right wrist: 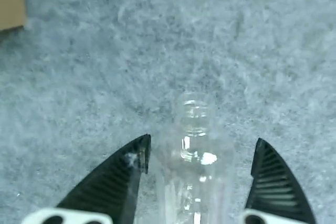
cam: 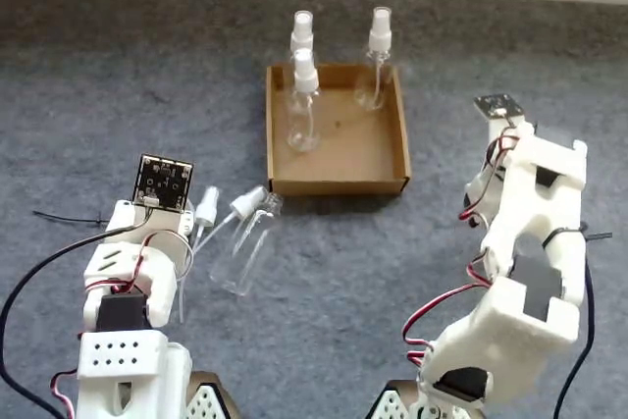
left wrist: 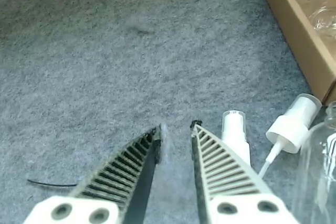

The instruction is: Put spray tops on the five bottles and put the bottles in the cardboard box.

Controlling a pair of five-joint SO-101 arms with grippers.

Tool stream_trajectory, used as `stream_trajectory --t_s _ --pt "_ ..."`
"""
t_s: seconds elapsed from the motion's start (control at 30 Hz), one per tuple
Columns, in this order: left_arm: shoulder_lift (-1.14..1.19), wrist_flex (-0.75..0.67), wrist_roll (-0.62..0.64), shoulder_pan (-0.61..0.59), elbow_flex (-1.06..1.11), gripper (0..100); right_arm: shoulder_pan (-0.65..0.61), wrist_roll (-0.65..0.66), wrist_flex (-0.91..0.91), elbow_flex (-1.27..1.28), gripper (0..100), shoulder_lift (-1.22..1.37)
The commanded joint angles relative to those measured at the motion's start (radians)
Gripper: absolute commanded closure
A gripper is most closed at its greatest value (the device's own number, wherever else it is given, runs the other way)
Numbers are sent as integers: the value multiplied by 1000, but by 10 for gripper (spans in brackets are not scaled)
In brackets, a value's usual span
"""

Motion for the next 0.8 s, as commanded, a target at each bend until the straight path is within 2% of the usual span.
stream_trajectory --t_s 0.0,0.23,0.77 --pt "-15 -20 8 7 -4 902 12 -8 25 -105 746 -5" --pt "-15 -20 8 7 -4 902 13 52 24 -65 746 -2" --pt "-13 -20 8 7 -4 902 19 54 -31 51 749 -2"
